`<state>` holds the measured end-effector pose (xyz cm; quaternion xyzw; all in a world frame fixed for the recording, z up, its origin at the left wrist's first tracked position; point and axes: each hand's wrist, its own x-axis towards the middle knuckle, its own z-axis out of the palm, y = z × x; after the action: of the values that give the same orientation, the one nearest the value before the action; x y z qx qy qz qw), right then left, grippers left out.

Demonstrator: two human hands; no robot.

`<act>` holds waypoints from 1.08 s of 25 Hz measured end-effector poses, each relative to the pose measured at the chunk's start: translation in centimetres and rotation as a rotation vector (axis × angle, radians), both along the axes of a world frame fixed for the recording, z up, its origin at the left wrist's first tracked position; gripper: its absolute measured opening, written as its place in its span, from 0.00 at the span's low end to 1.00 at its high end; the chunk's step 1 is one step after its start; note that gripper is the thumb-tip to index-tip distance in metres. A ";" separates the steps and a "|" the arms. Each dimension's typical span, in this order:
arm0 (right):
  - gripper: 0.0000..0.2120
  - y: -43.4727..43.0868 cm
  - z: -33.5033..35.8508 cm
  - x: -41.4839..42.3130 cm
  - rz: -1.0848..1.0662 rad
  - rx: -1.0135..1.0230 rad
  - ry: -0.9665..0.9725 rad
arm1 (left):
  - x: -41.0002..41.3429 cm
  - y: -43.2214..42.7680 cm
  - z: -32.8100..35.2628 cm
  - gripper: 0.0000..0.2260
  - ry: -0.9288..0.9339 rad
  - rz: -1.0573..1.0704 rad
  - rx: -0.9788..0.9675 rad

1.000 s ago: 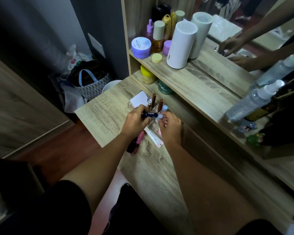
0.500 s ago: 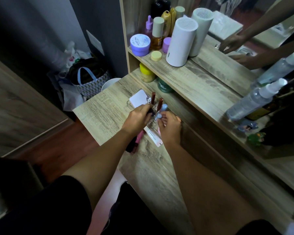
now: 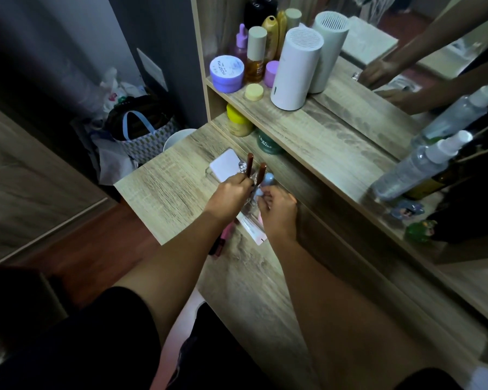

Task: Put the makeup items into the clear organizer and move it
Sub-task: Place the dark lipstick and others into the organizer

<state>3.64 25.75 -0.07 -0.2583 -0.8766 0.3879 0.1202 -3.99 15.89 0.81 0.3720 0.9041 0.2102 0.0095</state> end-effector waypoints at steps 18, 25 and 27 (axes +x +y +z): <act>0.16 -4.5 -2.2 5.7 0.176 0.162 -0.327 | 5.4 -10.8 -2.8 0.09 -0.415 0.336 0.083; 0.17 -4.6 -2.2 5.2 0.169 0.254 -0.421 | 5.7 -10.5 -3.0 0.12 -0.480 0.389 0.005; 0.17 -4.6 -2.3 5.4 0.172 0.279 -0.441 | 5.5 -10.7 -3.2 0.09 -0.446 0.394 -0.008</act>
<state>9.04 21.17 -2.34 -0.2420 -0.9453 0.2064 -0.0727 1.47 5.23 -2.36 0.1339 0.9353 0.2808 0.1687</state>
